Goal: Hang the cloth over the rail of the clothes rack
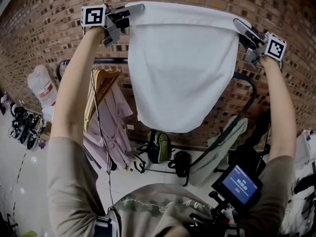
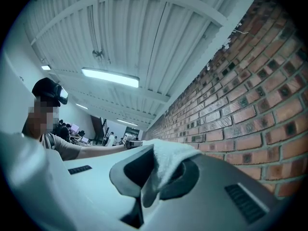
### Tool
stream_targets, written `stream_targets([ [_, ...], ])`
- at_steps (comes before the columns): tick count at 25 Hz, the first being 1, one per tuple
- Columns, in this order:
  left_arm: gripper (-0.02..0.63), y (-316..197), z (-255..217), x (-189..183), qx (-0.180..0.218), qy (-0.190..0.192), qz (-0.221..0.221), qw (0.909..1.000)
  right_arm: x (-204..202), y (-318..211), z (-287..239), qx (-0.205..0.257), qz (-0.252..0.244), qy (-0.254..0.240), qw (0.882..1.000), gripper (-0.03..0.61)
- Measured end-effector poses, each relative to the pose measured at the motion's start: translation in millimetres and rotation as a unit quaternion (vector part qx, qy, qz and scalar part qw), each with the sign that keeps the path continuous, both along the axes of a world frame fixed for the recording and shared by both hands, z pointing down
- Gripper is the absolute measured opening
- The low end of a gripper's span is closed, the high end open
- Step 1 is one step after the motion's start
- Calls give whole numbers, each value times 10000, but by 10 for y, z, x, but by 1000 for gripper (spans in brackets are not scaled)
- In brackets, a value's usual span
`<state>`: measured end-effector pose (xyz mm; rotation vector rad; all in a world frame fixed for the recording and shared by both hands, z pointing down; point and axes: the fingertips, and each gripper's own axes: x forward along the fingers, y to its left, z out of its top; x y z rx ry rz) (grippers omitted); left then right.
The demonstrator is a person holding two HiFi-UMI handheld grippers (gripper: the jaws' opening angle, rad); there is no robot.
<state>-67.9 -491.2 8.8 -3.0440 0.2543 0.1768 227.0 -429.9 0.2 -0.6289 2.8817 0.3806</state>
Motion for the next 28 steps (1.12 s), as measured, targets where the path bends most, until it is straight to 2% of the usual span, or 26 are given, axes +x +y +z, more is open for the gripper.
stream_targets([
  [7,20,-149,78,17,-5,-14,-177,9998,28,-88,60,16,108,34,9999,15],
  [12,19,-374,266,73,-372,-97,-239,9990,81,-328,229,-284,61,-267,9992,17],
  [17,20,-540,438,88,-283,-460,-473,9974,96,-520,444,-566,66,-179,9982,16],
  [20,20,-638,577,122,-375,-501,-436,9971,109,-620,650,-733,5,-119,9972,15],
  [23,20,-740,806,179,-811,-576,-380,9943,139,-731,867,-955,15,1,9954,15],
  [25,20,-751,998,279,-1325,-637,-162,9890,173,-793,999,-1112,51,58,9938,15],
  [28,20,-804,1184,342,-1732,-752,19,9820,193,-895,1199,-1356,68,279,9904,15],
])
